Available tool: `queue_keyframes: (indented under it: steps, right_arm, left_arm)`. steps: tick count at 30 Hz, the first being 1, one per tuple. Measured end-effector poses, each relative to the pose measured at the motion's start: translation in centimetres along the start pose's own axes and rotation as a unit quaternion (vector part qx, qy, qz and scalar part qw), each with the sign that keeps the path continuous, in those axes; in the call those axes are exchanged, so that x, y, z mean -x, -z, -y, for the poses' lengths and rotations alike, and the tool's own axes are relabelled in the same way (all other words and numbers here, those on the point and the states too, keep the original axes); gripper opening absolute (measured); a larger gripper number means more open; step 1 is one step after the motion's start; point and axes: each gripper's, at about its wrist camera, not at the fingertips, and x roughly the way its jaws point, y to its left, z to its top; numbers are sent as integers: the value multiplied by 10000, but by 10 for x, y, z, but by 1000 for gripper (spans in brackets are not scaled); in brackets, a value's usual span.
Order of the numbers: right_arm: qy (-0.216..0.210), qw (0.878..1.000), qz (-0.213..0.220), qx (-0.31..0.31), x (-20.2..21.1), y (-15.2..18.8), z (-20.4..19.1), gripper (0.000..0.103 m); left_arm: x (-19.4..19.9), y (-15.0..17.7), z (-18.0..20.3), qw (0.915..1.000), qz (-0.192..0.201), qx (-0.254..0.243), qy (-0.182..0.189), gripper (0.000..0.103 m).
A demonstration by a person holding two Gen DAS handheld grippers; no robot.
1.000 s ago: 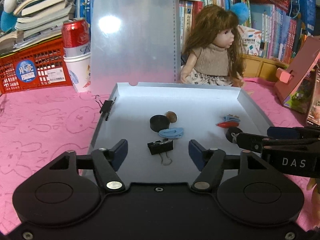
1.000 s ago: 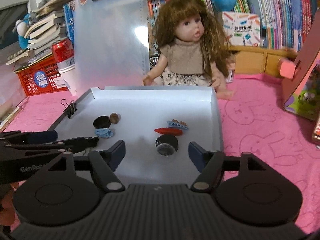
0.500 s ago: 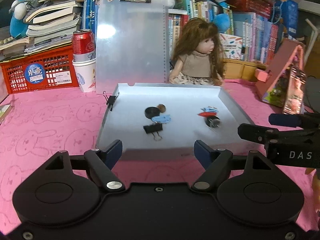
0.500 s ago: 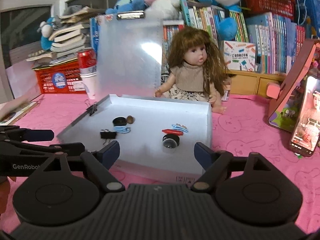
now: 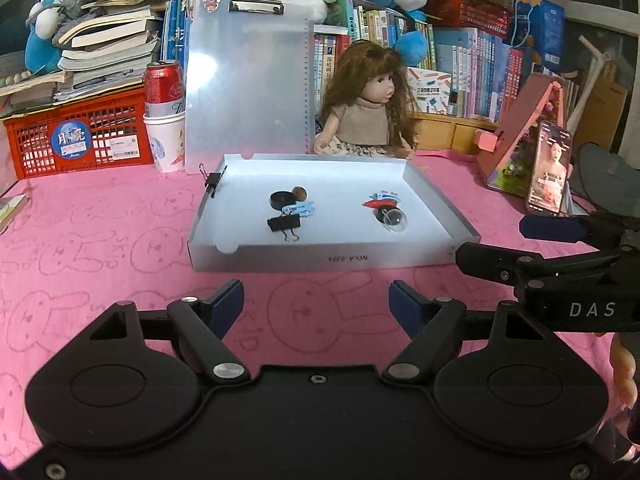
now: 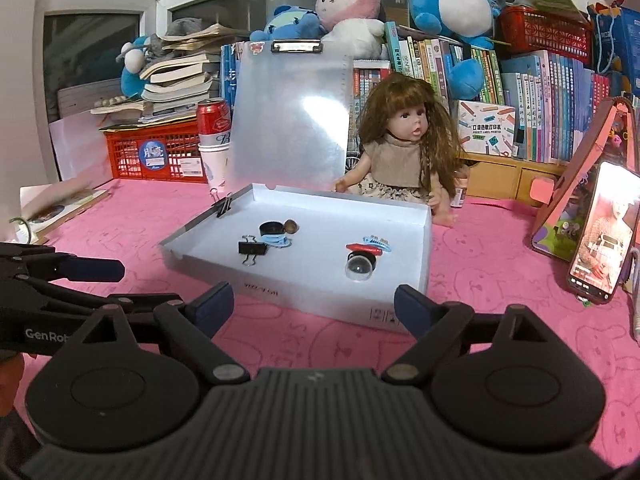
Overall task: Organize rigid objects
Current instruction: 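Withdraw both open tools from the tray toward the items on the cloth, then grasp the red stick with the left tool while the right tool grasps the brown acorn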
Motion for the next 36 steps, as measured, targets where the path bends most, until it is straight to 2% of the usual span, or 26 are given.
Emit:
queue_keyframes:
  steps: [6,17,24,29,36]
  right_arm:
    - [15,10000,-37,61,8,15,-1,93]
    - [147,9996,-204,87,18,47,8,93]
    - [469,9983,-104,335,31,70,5,93]
    - [543,9975,-122,428,38,80,4,92]
    - [478,9981,-164,339,44,93,4,80]
  left_arm:
    - [11,17,2,10000,37,-83,9,79]
    - [18,50,2,9996,-238,-51,107,79]
    - [24,66,3,9995,-297,-101,32,79]
    - [28,75,5,9992,-388,-37,115,77]
    - [29,81,20,9990,-384,-118,216,67]
